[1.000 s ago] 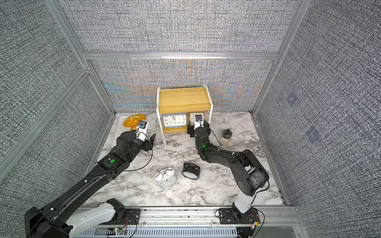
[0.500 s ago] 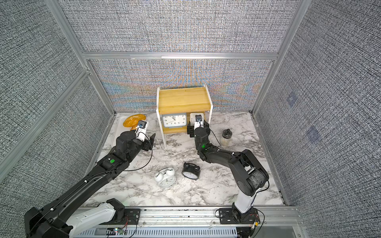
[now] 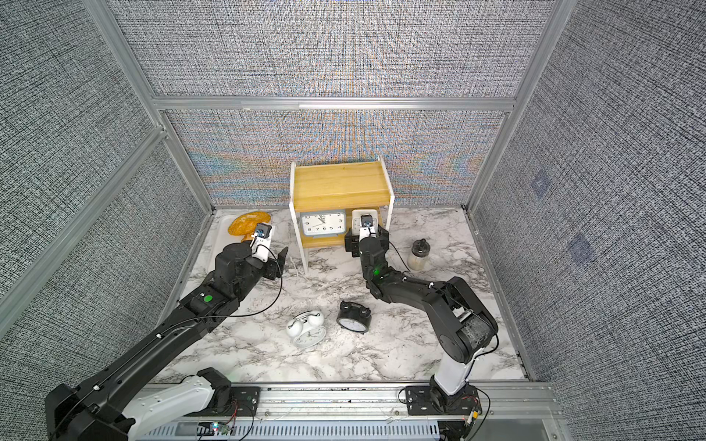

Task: Place the alarm clocks on the shelf by style
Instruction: Place the alarm on the shelf.

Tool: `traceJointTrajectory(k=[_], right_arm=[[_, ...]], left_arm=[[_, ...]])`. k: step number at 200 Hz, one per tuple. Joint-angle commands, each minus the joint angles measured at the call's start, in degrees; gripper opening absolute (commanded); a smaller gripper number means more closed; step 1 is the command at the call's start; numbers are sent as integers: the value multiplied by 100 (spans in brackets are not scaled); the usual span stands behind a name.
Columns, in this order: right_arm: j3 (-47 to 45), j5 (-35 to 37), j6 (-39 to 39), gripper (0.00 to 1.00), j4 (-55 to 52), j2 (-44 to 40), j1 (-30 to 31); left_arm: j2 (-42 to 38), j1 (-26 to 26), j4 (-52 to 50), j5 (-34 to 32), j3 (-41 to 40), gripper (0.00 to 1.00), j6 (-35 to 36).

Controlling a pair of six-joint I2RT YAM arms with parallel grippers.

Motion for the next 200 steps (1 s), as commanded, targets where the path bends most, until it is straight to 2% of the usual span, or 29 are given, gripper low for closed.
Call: traceJointTrajectory(k=[1,192,200], right_arm=[[-18,56,-28,96,-20,-39,21],[-715,223,-63,98,-15,-900,168],[-937,219,-61,98,-16,-954,186]], left_arm=[[-14,7,59,43,-21,78,4],[-128,10,33,218,-48,77,-105],[-138,8,28,234,-48,78,-114]])
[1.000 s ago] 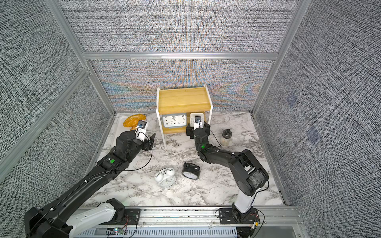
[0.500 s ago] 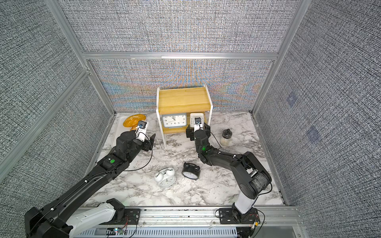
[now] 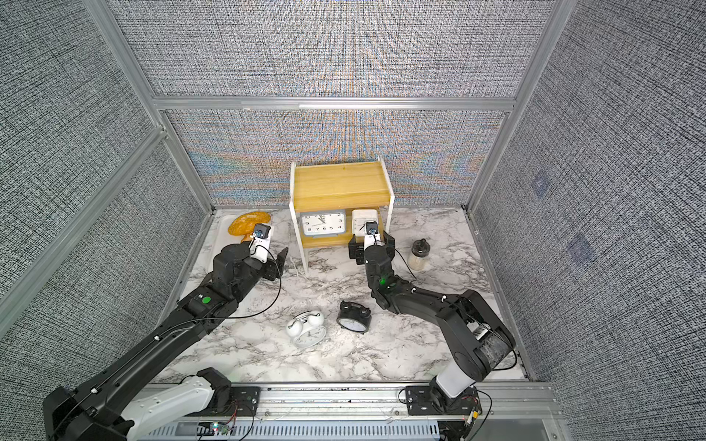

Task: Place the alarm clocks on the shelf by style
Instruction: Place the alarm on the shelf.

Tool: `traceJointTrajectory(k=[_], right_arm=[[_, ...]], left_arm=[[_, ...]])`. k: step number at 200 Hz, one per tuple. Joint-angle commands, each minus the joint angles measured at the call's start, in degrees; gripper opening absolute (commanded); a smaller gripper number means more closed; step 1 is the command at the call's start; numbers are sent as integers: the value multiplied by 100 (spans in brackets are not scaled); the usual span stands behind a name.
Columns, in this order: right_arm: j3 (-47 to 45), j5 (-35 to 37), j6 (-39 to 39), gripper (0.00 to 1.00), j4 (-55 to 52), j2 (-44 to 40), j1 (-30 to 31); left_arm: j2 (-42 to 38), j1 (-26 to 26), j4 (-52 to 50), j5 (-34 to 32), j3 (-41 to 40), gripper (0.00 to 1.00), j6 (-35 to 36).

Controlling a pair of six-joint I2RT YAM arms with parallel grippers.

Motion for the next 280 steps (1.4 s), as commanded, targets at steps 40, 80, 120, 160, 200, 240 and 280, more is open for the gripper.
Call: traceJointTrajectory(k=[40,80,120,160,200,240,280], right_arm=[[-540,-115,-10,98,-197,-587,129],[-986,-328,26,98,-745,-1382,224],[-1454,-771,52,98,-1686,-2350,220],[-1910,-886,-24,98,-2525,-3397,12],[-2301,-1236,405,98,-2817,-4284,-459],[-2297,-1582,371,98,-3234,-4556,-633],[-2306,-1886,308,98,-3253,-4585,-672]], left_arm=[[-109,9,-53,267,-58,77,-23],[-173,4,-399,489,-19,77,-29],[-482,4,-830,637,-22,78,-16],[-888,3,-837,592,-244,84,-518],[-1009,3,-1286,1091,-85,84,-452],[-919,3,-2342,1854,373,84,-182],[-737,3,-3083,2536,652,84,388]])
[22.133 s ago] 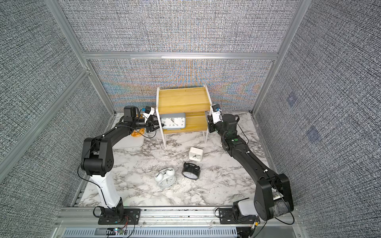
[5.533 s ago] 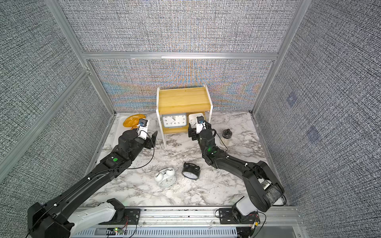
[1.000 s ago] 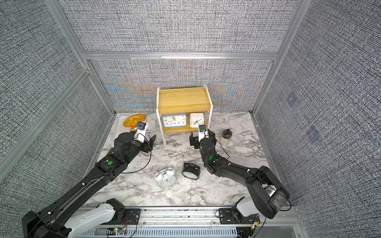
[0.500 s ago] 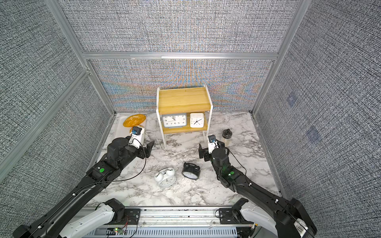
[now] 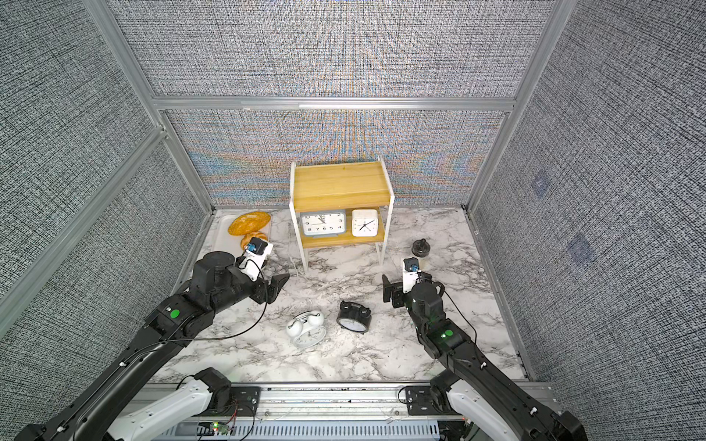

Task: Place the alarm clocks on the shelf by style
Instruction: Place the alarm on the shelf, then pick up the alarm from the center of the board.

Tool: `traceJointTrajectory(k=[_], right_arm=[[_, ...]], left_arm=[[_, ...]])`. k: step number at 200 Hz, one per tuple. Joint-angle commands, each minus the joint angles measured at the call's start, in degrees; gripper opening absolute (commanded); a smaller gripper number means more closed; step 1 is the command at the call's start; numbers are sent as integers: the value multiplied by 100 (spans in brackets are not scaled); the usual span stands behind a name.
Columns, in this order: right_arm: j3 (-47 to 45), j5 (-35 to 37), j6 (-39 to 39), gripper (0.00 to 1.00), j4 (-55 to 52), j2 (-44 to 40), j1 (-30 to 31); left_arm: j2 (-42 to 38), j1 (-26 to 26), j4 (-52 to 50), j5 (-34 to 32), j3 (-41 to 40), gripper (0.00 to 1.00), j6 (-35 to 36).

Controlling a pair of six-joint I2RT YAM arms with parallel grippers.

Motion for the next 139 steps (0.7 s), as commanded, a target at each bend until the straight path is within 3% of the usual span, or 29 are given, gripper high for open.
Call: traceJointTrajectory(k=[1,49,66,78,139], right_arm=[[11,-284,-20,98,-59,1,-21],[73,-329,-49,98,-51,97,-38],[64,-347,-31,98,-52,116,-38],[40,-338,-16,98,-41,108,-38],[66,-331,-18,98,18,216,-55]], left_arm=[[61,3,-626,668,64,84,509],[134,-6,-903,2561,-168,79,1850],[206,-17,-906,2896,-261,71,2093],[331,-23,-921,2936,-242,65,2126],[899,-408,-1223,2511,-122,64,2240]])
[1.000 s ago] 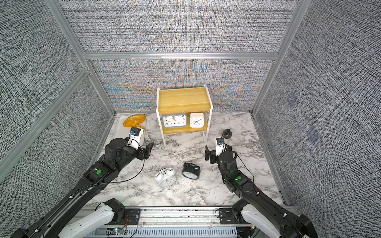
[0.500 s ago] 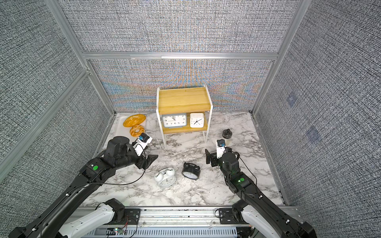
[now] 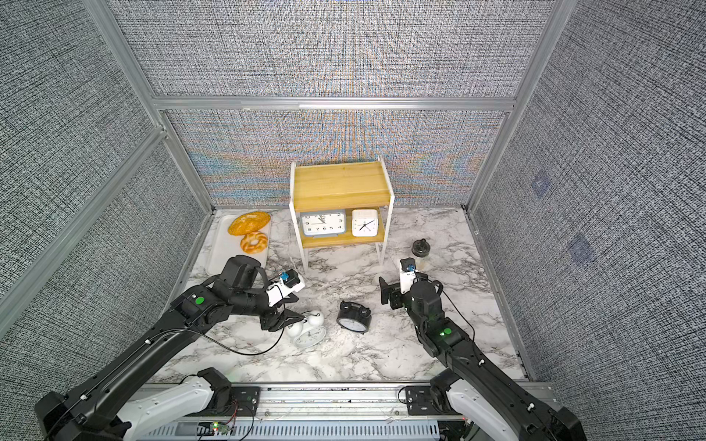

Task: Place the alarm clocks on the shelf by style
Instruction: Pick up the alarm from the center of the board.

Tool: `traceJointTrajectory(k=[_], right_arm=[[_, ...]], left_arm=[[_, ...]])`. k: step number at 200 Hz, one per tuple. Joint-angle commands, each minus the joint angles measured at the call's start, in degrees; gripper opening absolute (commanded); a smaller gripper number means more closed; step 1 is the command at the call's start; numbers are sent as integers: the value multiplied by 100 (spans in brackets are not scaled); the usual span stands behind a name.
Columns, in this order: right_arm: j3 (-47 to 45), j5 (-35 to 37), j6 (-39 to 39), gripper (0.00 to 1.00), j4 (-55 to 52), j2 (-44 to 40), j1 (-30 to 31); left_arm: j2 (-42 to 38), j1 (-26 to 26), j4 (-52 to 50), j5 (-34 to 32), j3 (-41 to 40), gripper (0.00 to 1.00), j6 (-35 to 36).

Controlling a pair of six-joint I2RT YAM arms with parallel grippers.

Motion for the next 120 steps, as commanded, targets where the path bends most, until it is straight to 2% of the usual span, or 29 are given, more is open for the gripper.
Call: traceJointTrajectory(k=[1,58,120], right_arm=[[49,6,4,98,24,50,1],[63,-10,2,98,35,84,-8],[44,-28,15,98,64,96,-17]], left_arm=[[139,-129,-198,-153,42,64,188],[396,-353,-247,-707,50,61,245],[631,-469,-283,-1022,68,59,217]])
